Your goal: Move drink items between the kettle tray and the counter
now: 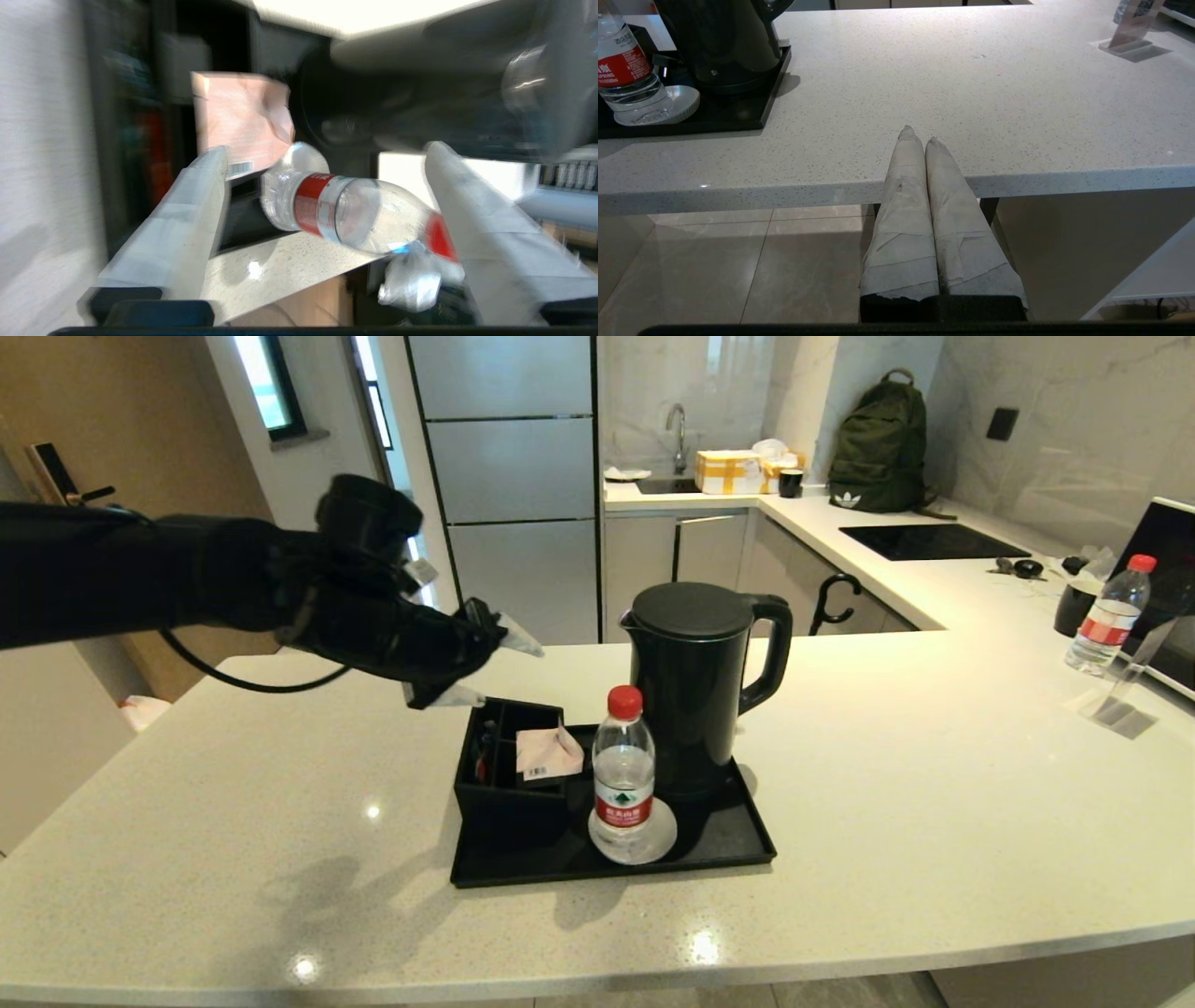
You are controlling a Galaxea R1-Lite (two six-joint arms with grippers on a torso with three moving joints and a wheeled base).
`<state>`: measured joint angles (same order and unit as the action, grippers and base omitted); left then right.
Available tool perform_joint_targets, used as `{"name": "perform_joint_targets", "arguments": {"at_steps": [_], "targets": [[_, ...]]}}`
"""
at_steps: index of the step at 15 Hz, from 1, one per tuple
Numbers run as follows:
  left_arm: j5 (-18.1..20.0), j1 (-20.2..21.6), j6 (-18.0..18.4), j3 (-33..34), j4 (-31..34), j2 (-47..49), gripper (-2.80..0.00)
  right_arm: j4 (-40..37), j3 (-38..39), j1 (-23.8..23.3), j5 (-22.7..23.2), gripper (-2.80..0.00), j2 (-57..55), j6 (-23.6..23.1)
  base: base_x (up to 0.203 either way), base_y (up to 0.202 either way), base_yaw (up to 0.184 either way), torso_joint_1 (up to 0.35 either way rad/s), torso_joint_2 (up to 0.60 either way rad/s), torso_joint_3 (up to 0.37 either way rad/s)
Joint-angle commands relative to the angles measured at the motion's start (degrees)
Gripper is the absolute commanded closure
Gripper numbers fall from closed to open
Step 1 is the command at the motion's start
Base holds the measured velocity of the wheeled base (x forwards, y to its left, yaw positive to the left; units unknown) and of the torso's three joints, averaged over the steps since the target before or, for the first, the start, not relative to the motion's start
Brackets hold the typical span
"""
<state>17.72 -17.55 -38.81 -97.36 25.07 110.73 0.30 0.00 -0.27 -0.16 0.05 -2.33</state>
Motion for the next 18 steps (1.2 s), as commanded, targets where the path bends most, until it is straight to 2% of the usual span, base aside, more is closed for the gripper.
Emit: {"name": "perform_joint_targets", "arguments": {"at_steps": [1,2,6,7,10,14,16,18], "targets": [[-0.6,2.5,0.4,-0.8,2.5,-6.8,0.00,0.0,0.0,0.0,0.0,0.00,0.0,0.0,0.000,0.000,0.000,0.000,0.00,0.000],[-2.6,3.5,1.8,-1.7,5.3,-9.2,0.00,0.0,0.0,0.0,0.0,0.00,0.0,0.0,0.000,0.000,0.000,0.000,0.00,0.000],[-16.7,6.8,5.5,-9.0,25.3,-23.1,0.00,0.0,0.0,0.0,0.0,0.00,0.0,0.0,0.000,0.000,0.000,0.000,0.00,0.000],[-18.5,7.3,5.7,-9.5,28.8,-25.5,0.00,0.0,0.0,0.0,0.0,0.00,0.0,0.0,0.000,0.000,0.000,0.000,0.00,0.000],[-20.9,8.2,6.0,-7.9,34.5,-33.2,0.00,0.0,0.0,0.0,0.0,0.00,0.0,0.0,0.000,0.000,0.000,0.000,0.00,0.000],[-24.8,10.3,8.0,0.1,41.7,-54.5,0.00,0.0,0.0,0.0,0.0,0.00,0.0,0.0,0.000,0.000,0.000,0.000,0.00,0.000],[-26.0,13.6,11.2,8.3,45.0,-71.0,0.00,0.0,0.0,0.0,0.0,0.00,0.0,0.0,0.000,0.000,0.000,0.000,0.00,0.000],[-26.8,17.2,14.9,17.7,48.3,-83.4,0.00,0.0,0.0,0.0,0.0,0.00,0.0,0.0,0.000,0.000,0.000,0.000,0.00,0.000]]}}
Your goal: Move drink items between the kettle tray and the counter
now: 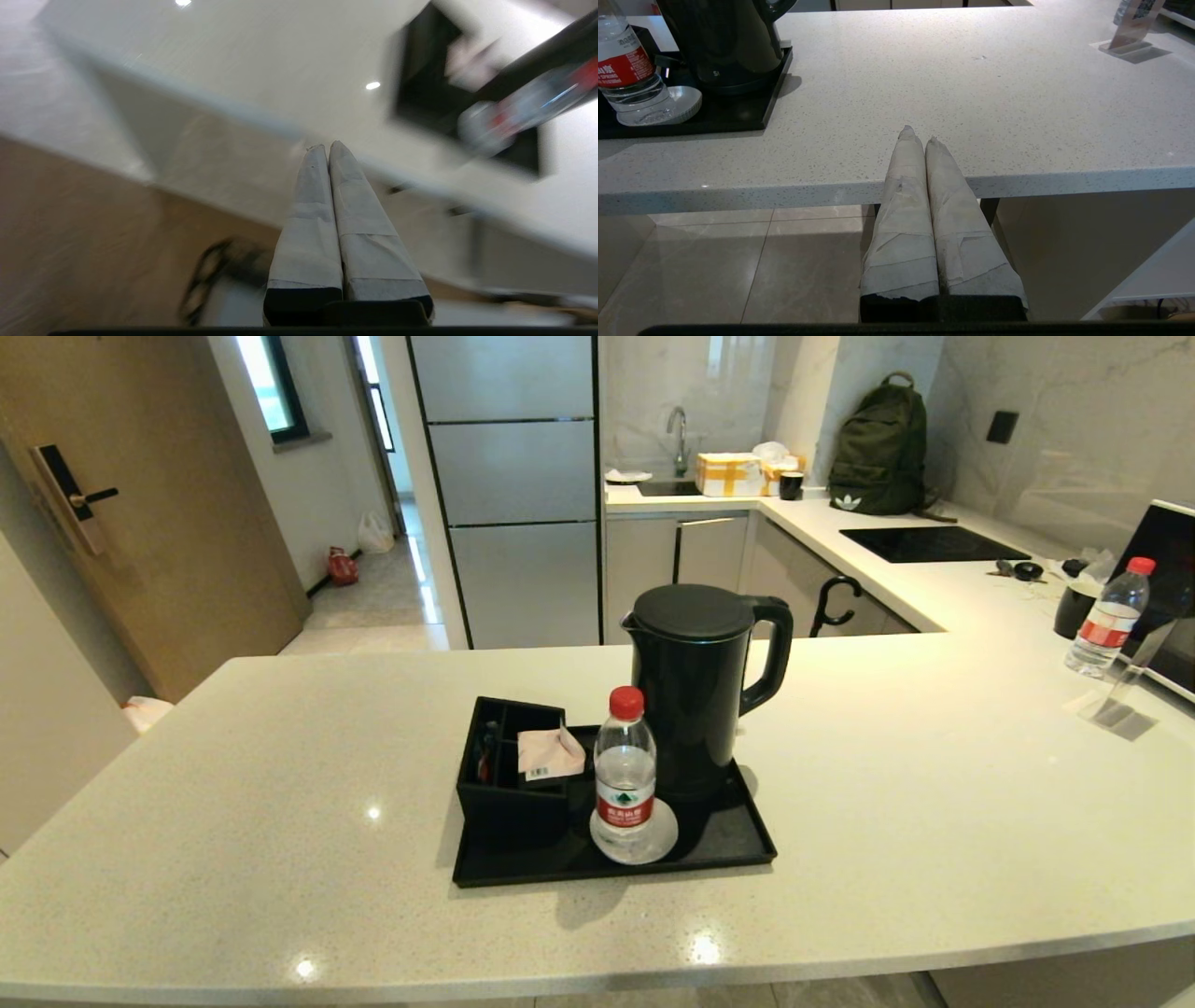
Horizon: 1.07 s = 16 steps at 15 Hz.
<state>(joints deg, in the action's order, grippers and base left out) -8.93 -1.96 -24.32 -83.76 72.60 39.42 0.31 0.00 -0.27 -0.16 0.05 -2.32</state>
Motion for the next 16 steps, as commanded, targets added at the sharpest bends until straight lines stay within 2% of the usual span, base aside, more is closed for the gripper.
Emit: {"name": "perform_joint_targets", "arguments": {"at_steps": [1,3,6,8,10,13,14,15,16], "targets": [[-0.5,2.4,2.6,9.7,2.0,-17.6,0.00,0.0,0.0,0.0,0.0,0.00,0.0,-0.1,0.000,0.000,0.000,0.000,0.00,0.000],[-1.3,1.7,5.4,19.6,4.2,-24.9,0.00,0.0,0.0,0.0,0.0,0.00,0.0,-0.1,0.000,0.000,0.000,0.000,0.00,0.000],[-1.7,0.6,7.8,23.2,5.1,-27.8,0.00,0.0,0.0,0.0,0.0,0.00,0.0,-0.1,0.000,0.000,0.000,0.000,0.00,0.000],[-1.6,1.0,9.0,32.5,3.2,-33.3,0.00,0.0,0.0,0.0,0.0,0.00,0.0,-0.1,0.000,0.000,0.000,0.000,0.00,0.000],[-1.6,1.5,9.8,41.4,-1.4,-38.5,0.00,0.0,0.0,0.0,0.0,0.00,0.0,-0.1,0.000,0.000,0.000,0.000,0.00,0.000],[-1.6,1.7,10.7,43.9,-5.7,-39.4,0.00,0.0,0.0,0.0,0.0,0.00,0.0,0.0,0.000,0.000,0.000,0.000,0.00,0.000],[-1.5,1.7,11.7,47.6,-13.2,-39.4,0.00,0.0,0.0,0.0,0.0,0.00,0.0,0.0,0.000,0.000,0.000,0.000,0.00,0.000],[-1.2,1.7,12.9,53.6,-25.2,-39.4,0.00,0.0,0.0,0.0,0.0,0.00,0.0,-0.1,0.000,0.000,0.000,0.000,0.00,0.000],[-0.6,1.7,14.1,61.9,-39.9,-39.4,0.00,0.0,0.0,0.0,0.0,0.00,0.0,-0.1,0.000,0.000,0.000,0.000,0.00,0.000]]}}
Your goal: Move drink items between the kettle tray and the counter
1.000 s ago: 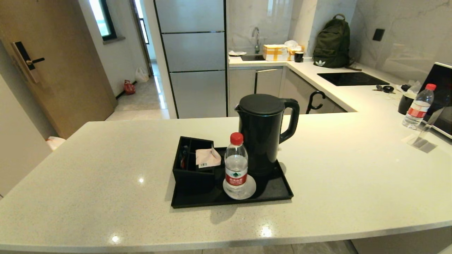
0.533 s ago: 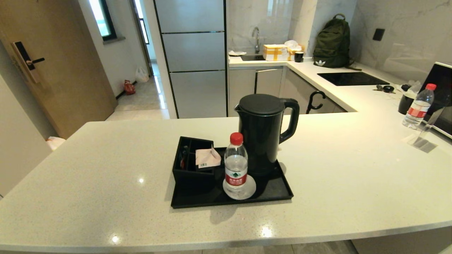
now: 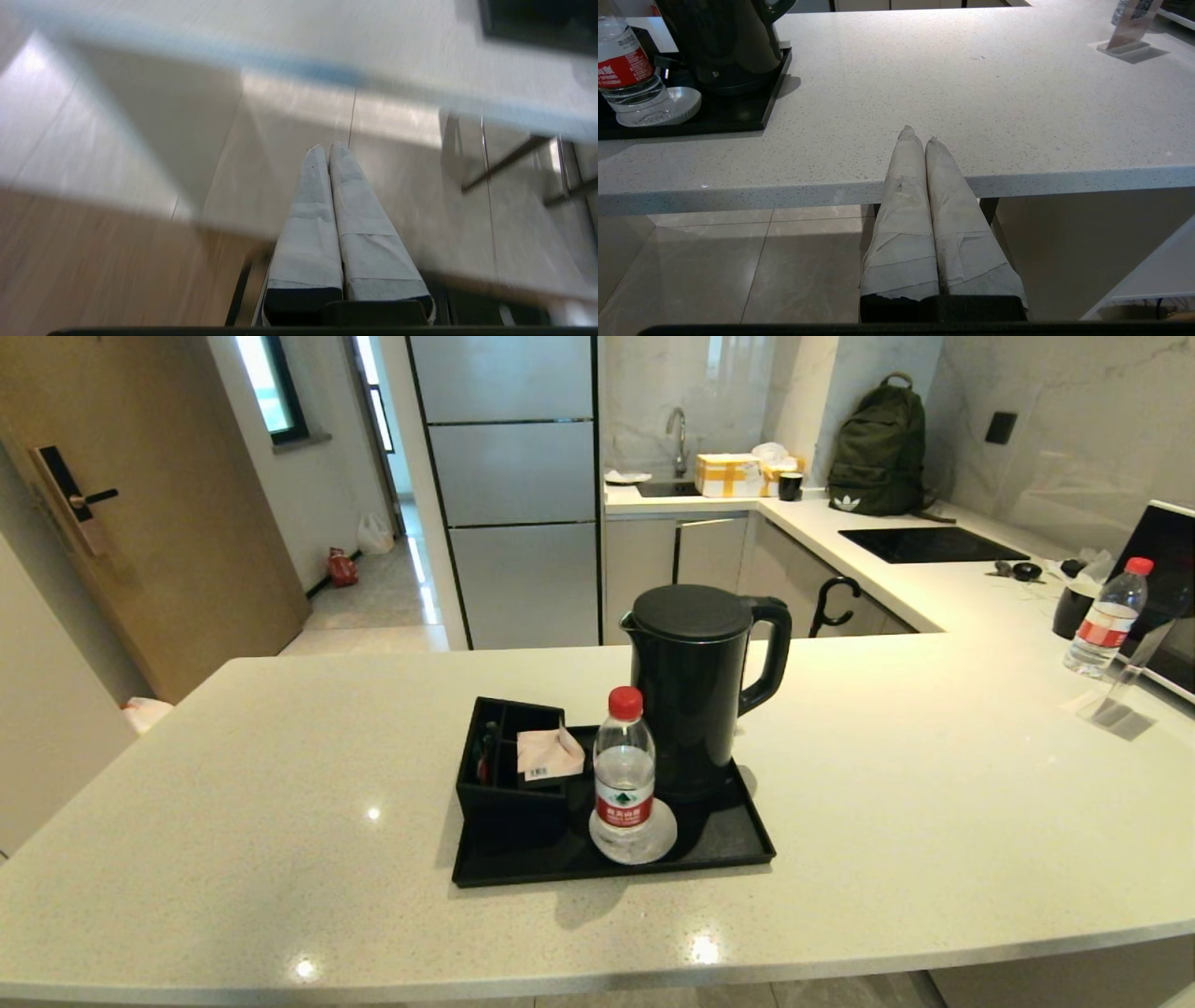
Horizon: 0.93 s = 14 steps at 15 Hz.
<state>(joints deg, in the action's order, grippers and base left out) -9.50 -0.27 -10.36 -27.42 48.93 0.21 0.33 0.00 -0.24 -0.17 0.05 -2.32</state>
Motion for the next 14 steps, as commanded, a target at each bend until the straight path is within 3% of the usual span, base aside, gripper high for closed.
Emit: {"name": "perform_joint_targets", "arguments": {"at_steps": [1,3,4,7,8,14], "targets": [[1.5,0.0,1.8,14.5,-30.1,-0.2,0.00,0.0,0.0,0.0,0.0,0.00,0.0,-0.1,0.000,0.000,0.000,0.000,0.00,0.000],[5.7,0.0,7.4,25.1,-49.8,-0.2,0.00,0.0,0.0,0.0,0.0,0.00,0.0,-0.1,0.000,0.000,0.000,0.000,0.00,0.000],[7.1,0.0,9.7,27.1,-53.9,-0.2,0.00,0.0,0.0,0.0,0.0,0.00,0.0,-0.1,0.000,0.000,0.000,0.000,0.00,0.000],[10.0,0.0,13.4,27.3,-48.8,-0.2,0.00,0.0,0.0,0.0,0.0,0.00,0.0,-0.1,0.000,0.000,0.000,0.000,0.00,0.000],[9.9,0.0,11.1,27.3,-49.2,-0.2,0.00,0.0,0.0,0.0,0.0,0.00,0.0,-0.1,0.000,0.000,0.000,0.000,0.00,0.000],[9.9,0.0,10.9,27.3,-49.3,-0.2,0.00,0.0,0.0,0.0,0.0,0.00,0.0,-0.1,0.000,0.000,0.000,0.000,0.00,0.000]]}}
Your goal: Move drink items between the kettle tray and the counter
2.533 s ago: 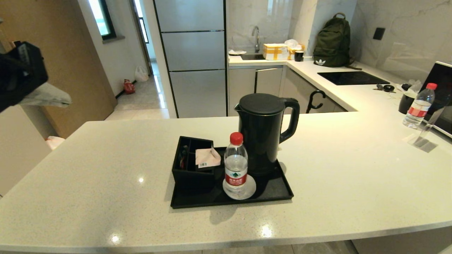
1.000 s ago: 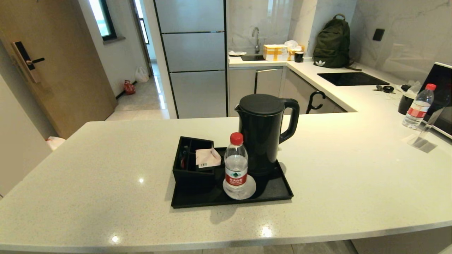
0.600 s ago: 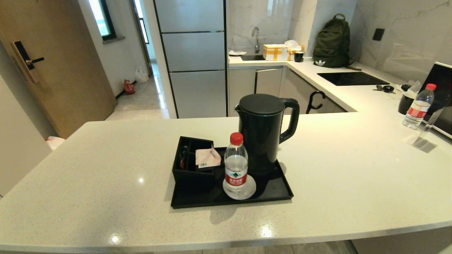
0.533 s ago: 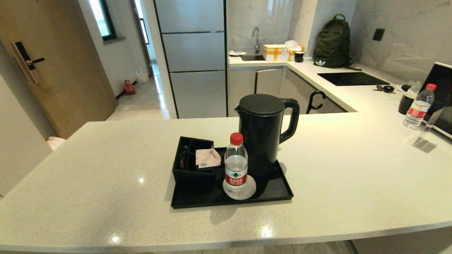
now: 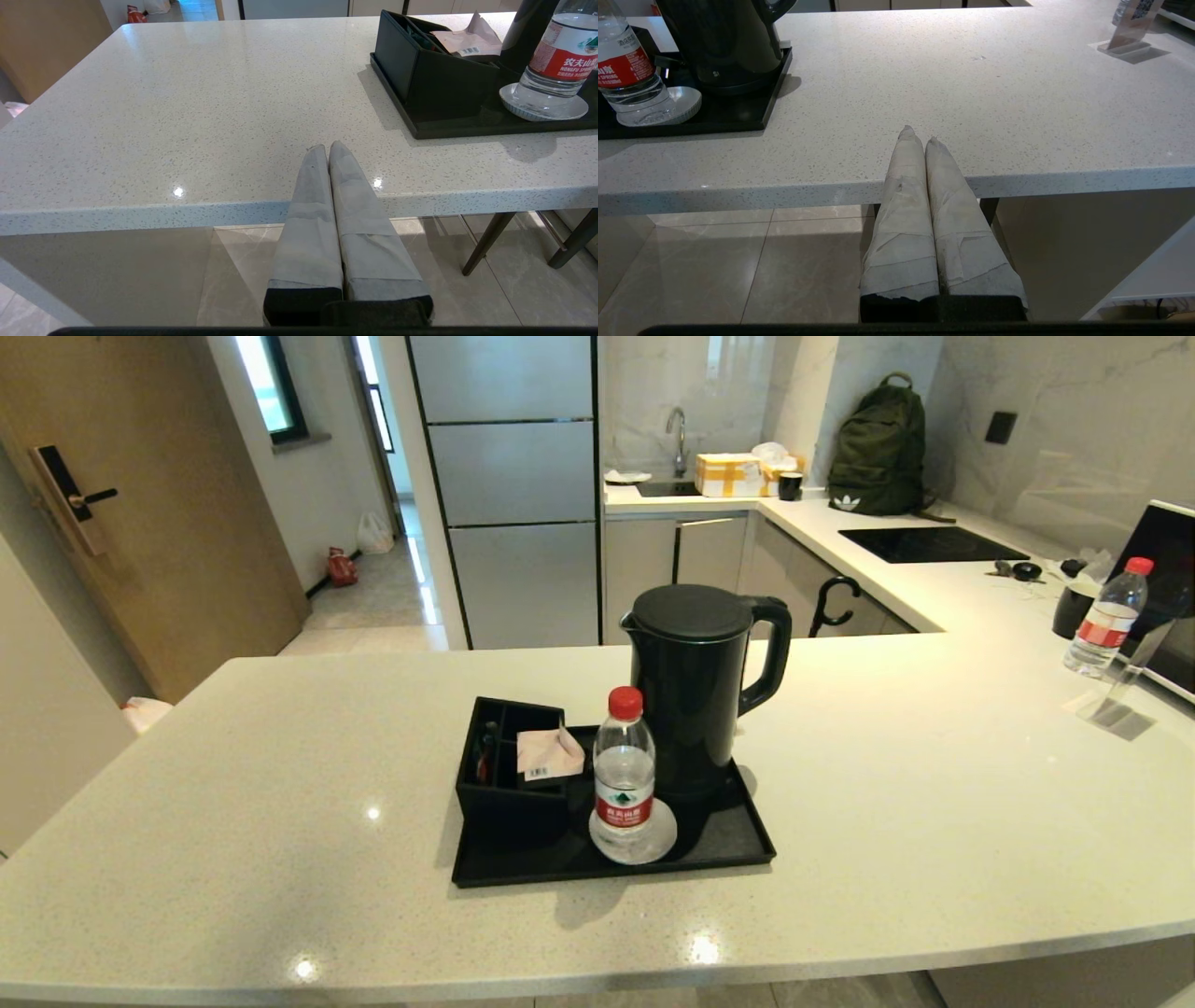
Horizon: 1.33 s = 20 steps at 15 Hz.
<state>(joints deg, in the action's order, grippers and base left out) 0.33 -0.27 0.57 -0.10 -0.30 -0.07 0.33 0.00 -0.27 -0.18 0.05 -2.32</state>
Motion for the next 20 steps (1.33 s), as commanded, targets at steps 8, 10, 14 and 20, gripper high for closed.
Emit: {"name": "perform_joint_targets", "arguments": {"at_steps": [8,10,14,20], "targets": [[0.1,0.0,0.0,0.0,0.0,0.1,0.00,-0.2,0.0,0.0,0.1,0.00,0.0,-0.3,0.000,0.000,0.000,0.000,0.00,0.000],[-0.1,0.0,-0.1,0.0,0.0,0.1,0.00,-0.1,0.1,0.0,-0.1,0.00,0.0,1.1,0.000,0.000,0.000,0.000,0.00,0.000],[0.0,0.0,-0.2,0.0,0.0,0.1,0.00,-0.1,0.1,0.0,-0.2,0.00,0.0,1.5,0.000,0.000,0.000,0.000,0.00,0.000],[0.0,0.0,-0.2,0.0,0.0,0.1,0.00,0.1,0.1,0.0,-0.2,0.00,0.0,2.8,0.000,0.000,0.000,0.000,0.00,0.000]]}}
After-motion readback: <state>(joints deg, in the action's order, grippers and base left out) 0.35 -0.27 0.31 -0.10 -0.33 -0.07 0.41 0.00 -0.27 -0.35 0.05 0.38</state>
